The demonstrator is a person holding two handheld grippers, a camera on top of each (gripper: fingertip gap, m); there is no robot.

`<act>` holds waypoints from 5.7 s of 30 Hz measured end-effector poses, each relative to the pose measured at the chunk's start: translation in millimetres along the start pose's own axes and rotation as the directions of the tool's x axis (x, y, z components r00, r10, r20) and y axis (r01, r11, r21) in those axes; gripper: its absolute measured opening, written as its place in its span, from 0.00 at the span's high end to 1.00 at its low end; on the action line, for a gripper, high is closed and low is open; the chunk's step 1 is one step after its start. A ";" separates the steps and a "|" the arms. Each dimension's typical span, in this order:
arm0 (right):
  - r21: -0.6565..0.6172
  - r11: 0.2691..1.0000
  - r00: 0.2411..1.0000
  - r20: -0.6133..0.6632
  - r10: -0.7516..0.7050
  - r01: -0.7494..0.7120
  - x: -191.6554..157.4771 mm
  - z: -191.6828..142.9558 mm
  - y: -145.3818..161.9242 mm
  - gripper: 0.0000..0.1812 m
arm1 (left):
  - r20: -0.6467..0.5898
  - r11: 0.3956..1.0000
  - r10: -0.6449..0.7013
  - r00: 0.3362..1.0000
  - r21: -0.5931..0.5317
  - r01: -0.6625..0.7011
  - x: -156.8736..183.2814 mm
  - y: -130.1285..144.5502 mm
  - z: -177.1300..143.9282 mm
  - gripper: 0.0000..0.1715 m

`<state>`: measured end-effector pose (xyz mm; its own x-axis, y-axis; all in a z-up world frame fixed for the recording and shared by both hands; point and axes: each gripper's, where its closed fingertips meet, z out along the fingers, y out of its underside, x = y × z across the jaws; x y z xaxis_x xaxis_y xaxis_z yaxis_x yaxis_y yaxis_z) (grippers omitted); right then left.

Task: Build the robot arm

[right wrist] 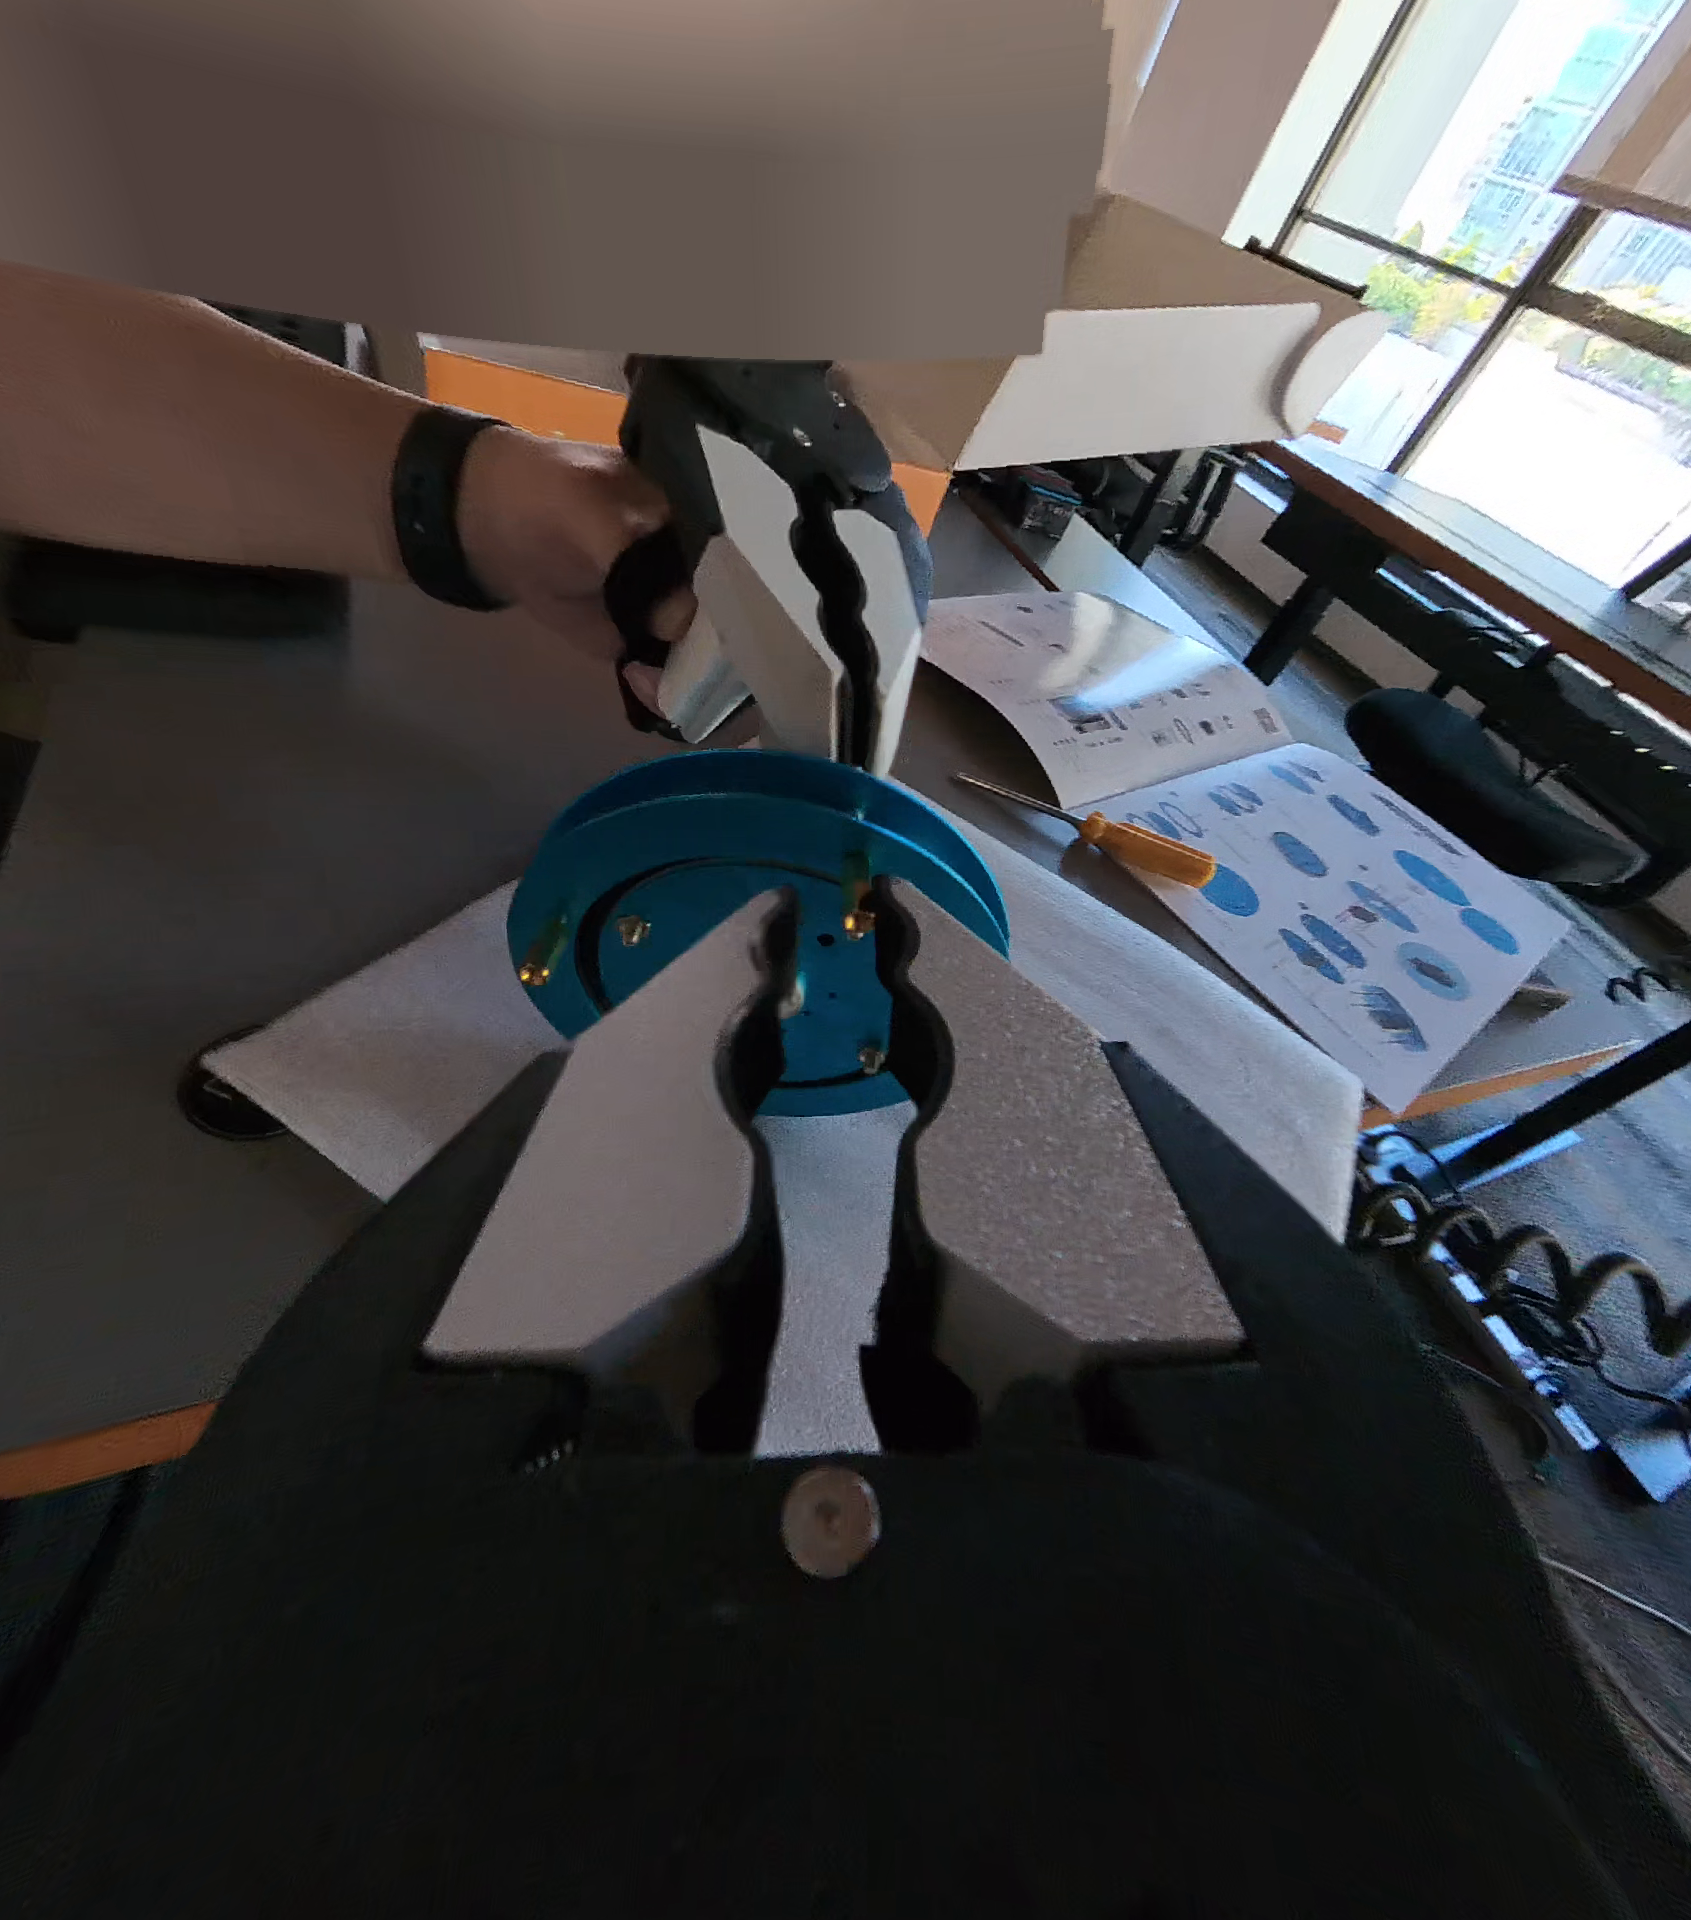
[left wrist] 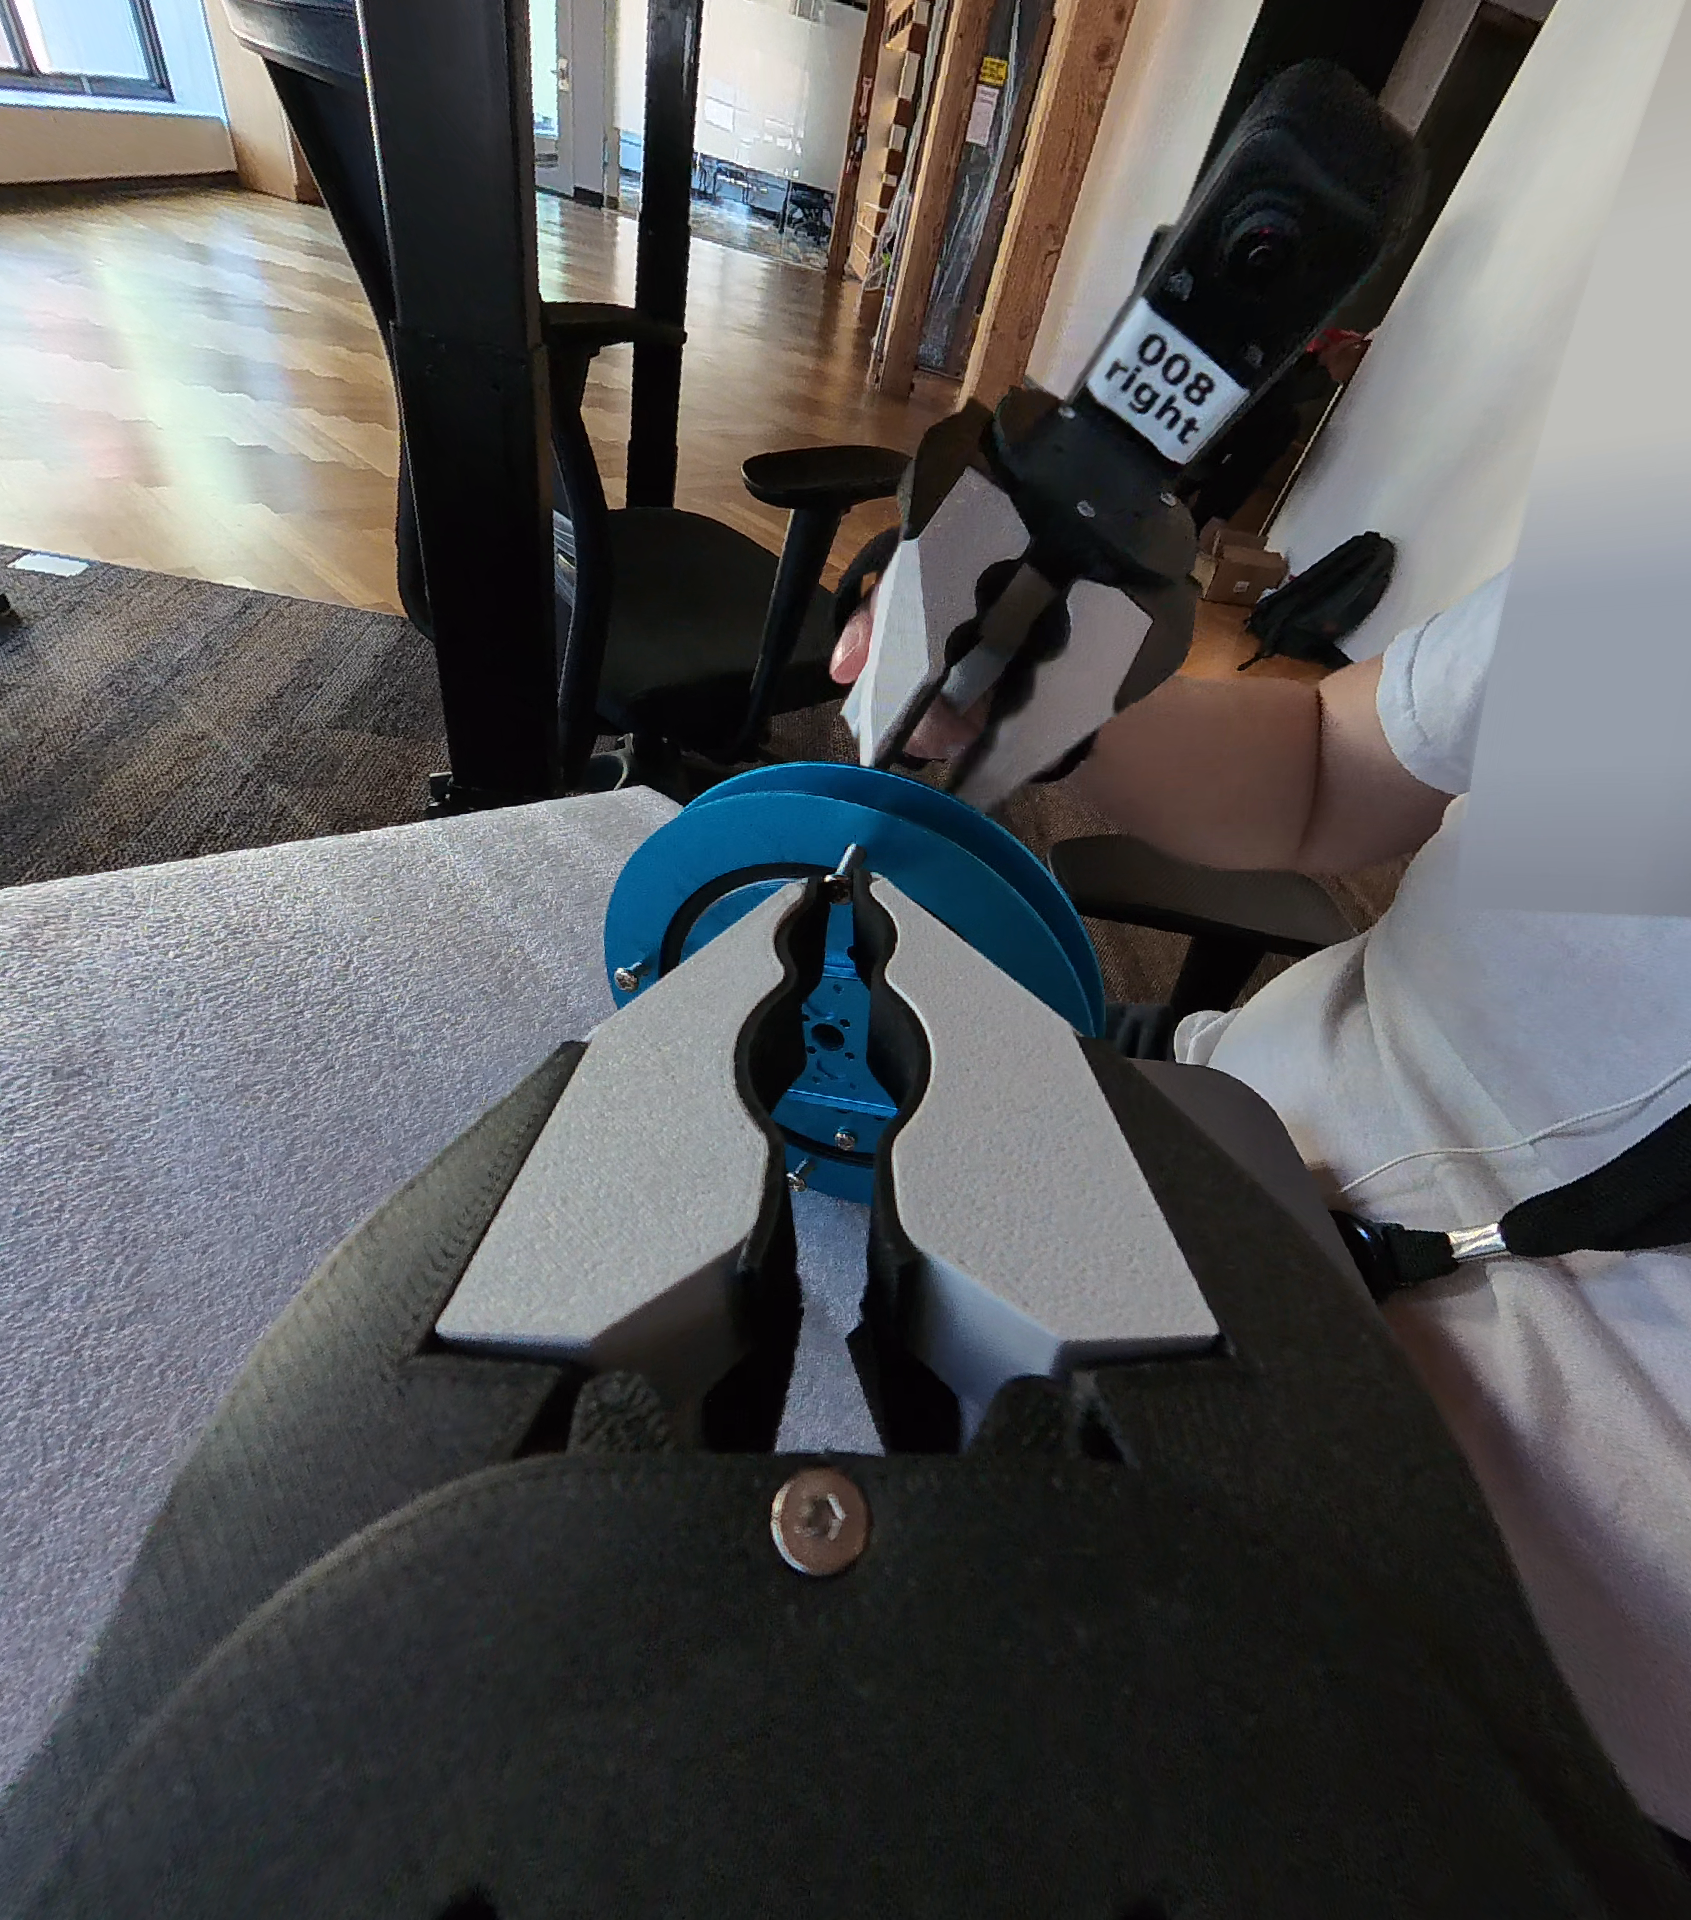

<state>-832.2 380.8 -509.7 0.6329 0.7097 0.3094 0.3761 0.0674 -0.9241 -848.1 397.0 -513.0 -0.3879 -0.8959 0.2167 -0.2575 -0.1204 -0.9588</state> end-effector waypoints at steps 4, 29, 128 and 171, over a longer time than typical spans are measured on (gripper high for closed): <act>-0.014 1.000 0.999 -0.038 0.004 -0.004 4.5 0.3 1.2 0.98 | 0.002 1.000 0.000 1.000 0.001 0.000 0.1 -0.5 0.5 0.98; 0.072 0.993 0.994 -0.037 0.098 -0.095 5.0 1.6 10.0 0.91 | -0.007 1.000 -0.007 1.000 -0.005 0.007 -2.7 -0.1 0.2 0.98; -0.103 0.328 0.273 0.359 0.893 -0.939 11.4 -0.2 8.0 0.98 | -0.021 0.991 -0.128 0.992 0.033 0.128 -6.6 -3.9 8.6 0.98; 0.010 0.999 0.999 0.025 0.048 -0.048 19.4 18.3 4.0 0.95 | -0.026 0.970 -0.237 0.971 0.055 0.238 -14.8 0.8 -6.4 0.98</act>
<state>-830.8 407.7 -511.5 0.6334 0.7293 0.2589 0.3385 0.0397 -0.9401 -848.2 412.9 -515.8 -0.3387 -0.8302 0.4428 -0.2939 -0.3538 -0.8880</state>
